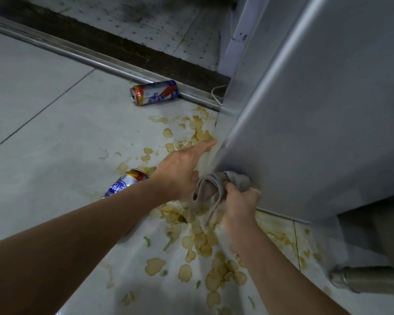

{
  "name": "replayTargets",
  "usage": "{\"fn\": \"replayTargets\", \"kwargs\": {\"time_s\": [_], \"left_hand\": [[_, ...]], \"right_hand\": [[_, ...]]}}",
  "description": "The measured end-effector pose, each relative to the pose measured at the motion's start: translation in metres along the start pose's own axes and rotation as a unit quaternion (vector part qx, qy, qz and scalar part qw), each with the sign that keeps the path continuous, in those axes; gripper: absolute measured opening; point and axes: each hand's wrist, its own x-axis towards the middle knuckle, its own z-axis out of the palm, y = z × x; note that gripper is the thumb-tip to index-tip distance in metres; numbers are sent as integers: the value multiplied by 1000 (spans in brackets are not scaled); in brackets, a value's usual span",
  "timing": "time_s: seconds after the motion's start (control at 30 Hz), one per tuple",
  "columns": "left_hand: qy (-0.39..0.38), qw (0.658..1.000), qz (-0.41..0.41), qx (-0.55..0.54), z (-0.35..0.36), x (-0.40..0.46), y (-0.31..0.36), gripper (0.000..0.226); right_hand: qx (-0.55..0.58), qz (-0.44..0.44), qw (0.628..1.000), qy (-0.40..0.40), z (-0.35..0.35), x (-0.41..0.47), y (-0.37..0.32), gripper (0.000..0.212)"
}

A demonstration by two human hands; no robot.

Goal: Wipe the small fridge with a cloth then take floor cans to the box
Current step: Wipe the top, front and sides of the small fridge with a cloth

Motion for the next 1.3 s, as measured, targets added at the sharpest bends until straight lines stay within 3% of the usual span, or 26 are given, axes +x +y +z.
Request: {"fn": "replayTargets", "kwargs": {"time_s": [0.07,0.13,0.23,0.33,0.37,0.43,0.53,0.6,0.7,0.83,0.9,1.03,1.17,1.3], "left_hand": [[15,999,-29,0,-1,-4,-4,77],[15,998,-56,1,-1,-7,-6,73],[10,997,-73,1,-2,-8,-6,70],[18,997,-80,7,-6,-8,-5,69],[22,996,-82,8,-7,-9,-6,69],[31,995,-91,9,-7,-10,-10,68],[38,994,-104,10,-6,-10,-15,67],[33,994,-106,8,-3,-11,-17,67],[29,994,-102,-6,3,-14,-17,67],[21,995,-95,-5,8,-15,-16,65],[23,995,-94,-7,9,-16,-17,65],[17,995,-97,-15,13,-18,-15,62],[9,994,-106,-11,19,-14,-3,63],[-3,993,-115,12,26,-6,9,67]], "right_hand": [[-82,-134,986,-45,-11,-18,-20,33],[-187,-285,937,-70,-24,-34,-39,39],[-357,-484,797,-57,-35,-41,-64,55],[-471,-632,615,-10,-32,-24,-78,57],[-486,-657,577,3,-29,-19,-79,53],[-500,-682,535,-7,-23,-9,-74,45],[-589,-720,366,-11,-22,4,-59,36],[-614,-726,310,-16,-22,12,-48,35],[-662,-699,264,-50,-15,18,-28,39],[-739,-638,167,-142,-13,28,4,51],[-763,-599,139,-197,-11,35,20,57],[-761,-595,127,-225,-7,39,24,59],[-770,-574,86,-266,-15,37,19,52],[-796,-516,142,-283,-59,51,16,50]]}}
